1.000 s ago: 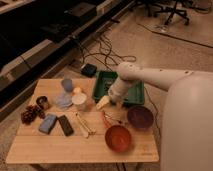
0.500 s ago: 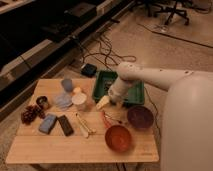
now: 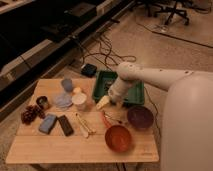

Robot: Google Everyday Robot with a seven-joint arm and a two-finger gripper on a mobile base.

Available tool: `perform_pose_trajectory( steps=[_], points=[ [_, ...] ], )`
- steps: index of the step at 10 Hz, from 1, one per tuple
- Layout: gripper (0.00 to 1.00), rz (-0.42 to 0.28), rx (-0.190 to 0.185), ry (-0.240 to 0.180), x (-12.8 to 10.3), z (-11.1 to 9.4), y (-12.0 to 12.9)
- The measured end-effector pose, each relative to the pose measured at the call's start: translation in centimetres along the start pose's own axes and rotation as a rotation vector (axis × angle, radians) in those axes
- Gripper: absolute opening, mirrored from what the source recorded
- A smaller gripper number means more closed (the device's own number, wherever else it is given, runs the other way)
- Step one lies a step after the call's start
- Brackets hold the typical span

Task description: Place grapes in purple bowl

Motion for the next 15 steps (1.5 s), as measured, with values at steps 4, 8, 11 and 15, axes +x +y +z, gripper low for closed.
perform_pose_trajectory(
  steps=[4, 8, 11, 15],
  points=[
    [0.80, 0.000, 0.000, 0.000, 0.0, 0.0, 0.0],
    [0.80, -0.037, 0.050, 0.010, -2.2, -0.6, 2.1],
    [0.80, -0.097, 0.126, 0.047, -7.1, 0.2, 7.5],
    [0.80, -0.172, 0.275, 0.074, -12.9, 2.4, 15.0]
  ],
)
